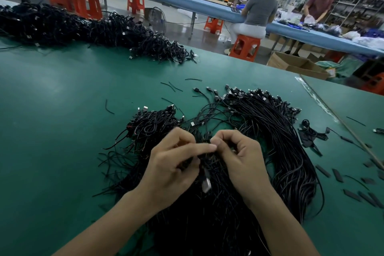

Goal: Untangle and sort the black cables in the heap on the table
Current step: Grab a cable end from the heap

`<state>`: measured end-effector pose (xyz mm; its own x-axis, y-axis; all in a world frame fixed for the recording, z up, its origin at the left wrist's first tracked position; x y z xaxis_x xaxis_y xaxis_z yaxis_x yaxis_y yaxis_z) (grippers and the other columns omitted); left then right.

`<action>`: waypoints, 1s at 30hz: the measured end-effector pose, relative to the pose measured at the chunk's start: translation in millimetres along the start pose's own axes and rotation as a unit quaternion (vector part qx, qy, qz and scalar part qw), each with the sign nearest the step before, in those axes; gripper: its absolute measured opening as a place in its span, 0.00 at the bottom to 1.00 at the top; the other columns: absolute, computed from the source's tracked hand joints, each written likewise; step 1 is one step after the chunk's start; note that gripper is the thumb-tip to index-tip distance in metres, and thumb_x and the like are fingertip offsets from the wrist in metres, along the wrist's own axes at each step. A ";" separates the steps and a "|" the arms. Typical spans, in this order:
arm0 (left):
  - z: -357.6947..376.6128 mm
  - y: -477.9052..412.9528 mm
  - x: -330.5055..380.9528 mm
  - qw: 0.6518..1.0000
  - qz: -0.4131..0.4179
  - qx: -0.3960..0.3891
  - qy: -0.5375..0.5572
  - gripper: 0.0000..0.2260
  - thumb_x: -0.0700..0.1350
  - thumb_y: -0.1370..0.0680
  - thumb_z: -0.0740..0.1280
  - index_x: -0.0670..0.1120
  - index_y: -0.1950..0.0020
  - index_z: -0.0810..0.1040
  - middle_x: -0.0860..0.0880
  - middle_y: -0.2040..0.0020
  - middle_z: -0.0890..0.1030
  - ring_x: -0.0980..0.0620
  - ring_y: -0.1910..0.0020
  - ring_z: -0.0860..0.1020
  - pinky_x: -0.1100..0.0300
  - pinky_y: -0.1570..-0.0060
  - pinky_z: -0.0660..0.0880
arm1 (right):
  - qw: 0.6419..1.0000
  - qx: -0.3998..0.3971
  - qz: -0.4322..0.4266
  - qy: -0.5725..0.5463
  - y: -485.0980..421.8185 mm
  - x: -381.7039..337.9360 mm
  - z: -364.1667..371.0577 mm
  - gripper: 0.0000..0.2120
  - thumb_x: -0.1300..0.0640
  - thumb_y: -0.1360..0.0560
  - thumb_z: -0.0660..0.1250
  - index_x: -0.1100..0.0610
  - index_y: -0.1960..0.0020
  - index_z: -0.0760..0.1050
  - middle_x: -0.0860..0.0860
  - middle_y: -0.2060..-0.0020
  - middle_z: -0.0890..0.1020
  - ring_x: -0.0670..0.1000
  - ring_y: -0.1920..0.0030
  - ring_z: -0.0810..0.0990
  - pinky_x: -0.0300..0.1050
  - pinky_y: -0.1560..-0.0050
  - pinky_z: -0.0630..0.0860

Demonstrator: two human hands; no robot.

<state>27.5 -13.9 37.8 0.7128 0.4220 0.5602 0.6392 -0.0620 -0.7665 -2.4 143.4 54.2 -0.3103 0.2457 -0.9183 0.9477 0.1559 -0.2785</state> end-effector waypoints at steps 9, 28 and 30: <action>15.0 13.7 -7.3 0.986 -0.057 -0.154 0.001 0.19 0.54 0.17 0.55 0.47 0.35 0.77 0.59 0.47 0.76 0.55 0.48 0.74 0.61 0.48 0.70 | 0.998 0.033 -0.037 0.029 0.9 -15.0 -4.9 0.03 0.51 0.26 0.70 0.49 0.57 0.80 0.48 0.60 0.81 0.46 0.59 0.79 0.39 0.57 0.75; -0.4 -15.1 -13.9 0.945 -0.239 -0.174 0.141 0.08 0.44 0.22 0.71 0.54 0.45 0.84 0.57 0.53 0.84 0.59 0.56 0.81 0.67 0.55 0.76 | 0.951 -0.090 0.196 -0.223 12.7 13.7 7.6 0.07 0.50 0.30 0.71 0.53 0.61 0.84 0.47 0.70 0.78 0.41 0.68 0.75 0.32 0.64 0.73; 1.1 -16.6 -14.8 0.956 -0.205 -0.203 0.056 0.06 0.45 0.21 0.69 0.52 0.45 0.82 0.58 0.55 0.81 0.60 0.56 0.80 0.68 0.57 0.74 | 0.953 -0.082 0.221 -0.190 10.7 22.3 6.6 0.09 0.45 0.33 0.73 0.51 0.65 0.82 0.48 0.71 0.73 0.42 0.70 0.70 0.33 0.68 0.68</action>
<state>6.1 -18.1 41.9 0.3899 0.3888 0.8347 0.9148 -0.2672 -0.3028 1.3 144.3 28.9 0.1954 -0.0381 -0.9800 0.9455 0.2726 0.1779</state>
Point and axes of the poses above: each hand's wrist, its own y-axis away from the middle knuckle, its own z-axis out of the palm, x = y × z, the point moved 3 cm from there along -y, towards the middle knuckle
